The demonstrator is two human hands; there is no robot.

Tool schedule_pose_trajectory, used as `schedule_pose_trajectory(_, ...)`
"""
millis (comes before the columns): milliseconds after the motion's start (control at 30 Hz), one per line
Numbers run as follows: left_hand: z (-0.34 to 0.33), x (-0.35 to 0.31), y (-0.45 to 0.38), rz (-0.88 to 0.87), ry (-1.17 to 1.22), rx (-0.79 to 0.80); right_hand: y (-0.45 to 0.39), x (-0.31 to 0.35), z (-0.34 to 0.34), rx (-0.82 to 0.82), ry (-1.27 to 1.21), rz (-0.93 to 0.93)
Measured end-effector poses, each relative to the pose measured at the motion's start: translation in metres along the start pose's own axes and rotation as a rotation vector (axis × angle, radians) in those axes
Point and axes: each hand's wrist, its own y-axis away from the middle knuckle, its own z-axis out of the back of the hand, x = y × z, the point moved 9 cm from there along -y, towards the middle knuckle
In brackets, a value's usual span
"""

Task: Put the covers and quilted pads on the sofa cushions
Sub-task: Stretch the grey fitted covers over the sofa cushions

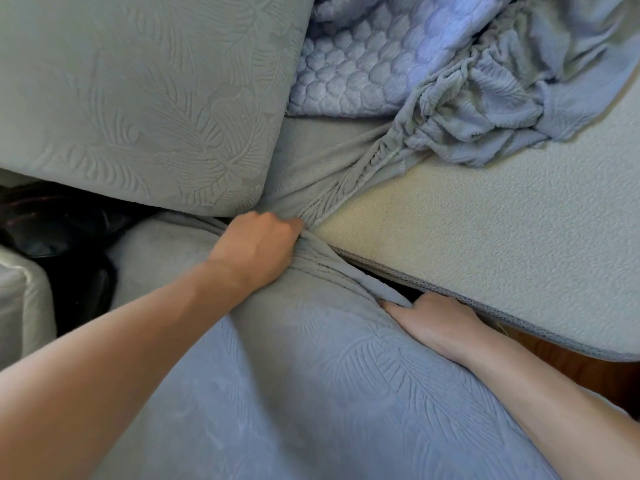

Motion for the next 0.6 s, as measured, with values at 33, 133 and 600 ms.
schedule_pose_trajectory(33, -0.003, 0.005, 0.001, 0.008, 0.026, 0.024, 0.000, 0.000, 0.000, 0.003, 0.002, 0.000)
schedule_pose_trajectory(133, -0.024, 0.026, -0.003, 0.106, 0.188, 0.339, -0.001, 0.000, 0.000, 0.007, 0.007, -0.006)
schedule_pose_trajectory(600, -0.026, 0.009, -0.028, -0.016, 0.078, 0.806, -0.002, 0.000, 0.006, -0.016, 0.001, -0.014)
